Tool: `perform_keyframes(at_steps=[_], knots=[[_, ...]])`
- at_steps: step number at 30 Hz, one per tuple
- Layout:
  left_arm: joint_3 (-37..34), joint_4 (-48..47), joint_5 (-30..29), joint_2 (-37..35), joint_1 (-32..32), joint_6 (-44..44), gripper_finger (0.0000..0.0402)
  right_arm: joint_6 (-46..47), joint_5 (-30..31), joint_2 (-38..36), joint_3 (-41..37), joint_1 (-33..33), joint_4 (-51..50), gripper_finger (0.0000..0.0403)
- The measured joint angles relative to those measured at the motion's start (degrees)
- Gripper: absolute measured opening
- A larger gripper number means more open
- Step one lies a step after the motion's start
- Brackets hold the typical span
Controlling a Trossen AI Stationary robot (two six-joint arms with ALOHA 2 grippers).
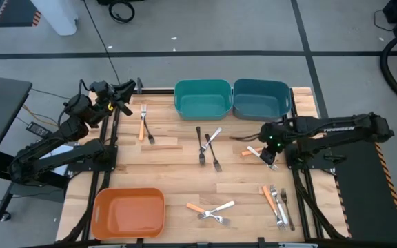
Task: Sort silverware by color (type)
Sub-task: Put the white fork into the blue bin
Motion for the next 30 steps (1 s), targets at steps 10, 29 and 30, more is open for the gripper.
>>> perform_keyframes(at_steps=[10, 29, 30], knots=[[0.0, 0.0, 0.0, 0.0, 0.0, 0.0, 0.0066, -2.3, 9.9, 7.1, -0.8, 5.3, 3.9, 0.0162], [0.0, 0.0, 0.0, 0.0, 0.0, -0.3, 0.0066, -1.0, 13.1, 19.2, -0.8, 6.7, 7.4, 0.0162], [0.0, 0.0, 0.0, 0.0, 0.0, -0.3, 0.0066, -1.0, 13.1, 19.8, -0.8, 6.7, 7.6, 0.0162]])
